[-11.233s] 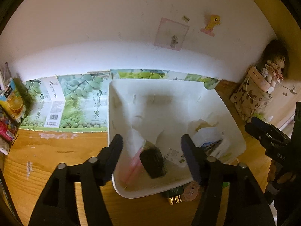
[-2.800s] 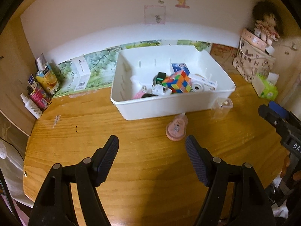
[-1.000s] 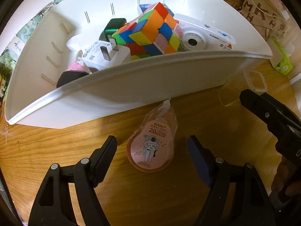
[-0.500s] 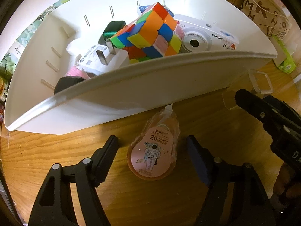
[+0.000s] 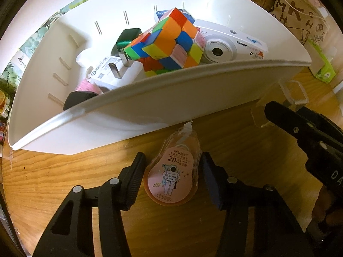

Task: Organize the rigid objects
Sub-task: 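Grasp the pink tape roll with the left gripper while the right grasps the clear box, then lift the pink tape and clear box with both grippers toward the bin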

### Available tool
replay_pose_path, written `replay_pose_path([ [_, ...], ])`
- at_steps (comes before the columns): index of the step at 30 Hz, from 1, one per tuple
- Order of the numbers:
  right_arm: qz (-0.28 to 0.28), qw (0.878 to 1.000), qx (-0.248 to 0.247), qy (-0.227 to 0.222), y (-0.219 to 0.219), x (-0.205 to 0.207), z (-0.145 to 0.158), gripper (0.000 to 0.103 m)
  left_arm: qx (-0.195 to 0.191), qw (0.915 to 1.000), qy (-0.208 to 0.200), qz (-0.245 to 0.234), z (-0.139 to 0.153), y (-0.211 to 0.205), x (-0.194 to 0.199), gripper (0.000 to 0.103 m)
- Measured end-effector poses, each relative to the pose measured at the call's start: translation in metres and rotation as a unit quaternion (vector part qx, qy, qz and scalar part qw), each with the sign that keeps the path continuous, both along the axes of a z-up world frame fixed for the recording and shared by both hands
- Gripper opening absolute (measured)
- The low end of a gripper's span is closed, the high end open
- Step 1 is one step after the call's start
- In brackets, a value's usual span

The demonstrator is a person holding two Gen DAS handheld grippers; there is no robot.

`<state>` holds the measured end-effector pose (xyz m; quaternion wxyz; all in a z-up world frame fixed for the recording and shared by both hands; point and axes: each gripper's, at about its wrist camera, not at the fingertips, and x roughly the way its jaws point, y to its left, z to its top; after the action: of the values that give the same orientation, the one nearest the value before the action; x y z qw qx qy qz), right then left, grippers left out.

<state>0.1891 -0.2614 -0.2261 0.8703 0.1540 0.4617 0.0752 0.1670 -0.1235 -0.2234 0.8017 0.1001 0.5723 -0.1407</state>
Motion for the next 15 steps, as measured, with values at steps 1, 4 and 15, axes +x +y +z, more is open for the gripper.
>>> replay_pose_path([
  [1,0.002,1.000,0.003,-0.001,0.000,0.000,0.001,0.057,0.002,1.0000,0.000,0.000,0.000,0.000,-0.001,0.056],
  [4,0.009,1.000,0.002,-0.009,0.003,-0.002,0.006,0.056,0.001,1.0000,-0.004,0.004,0.004,0.002,-0.003,0.056],
  [15,0.020,0.998,0.004,-0.056,0.007,-0.025,0.036,0.056,-0.010,0.9988,-0.043,0.019,0.040,0.015,-0.031,0.046],
])
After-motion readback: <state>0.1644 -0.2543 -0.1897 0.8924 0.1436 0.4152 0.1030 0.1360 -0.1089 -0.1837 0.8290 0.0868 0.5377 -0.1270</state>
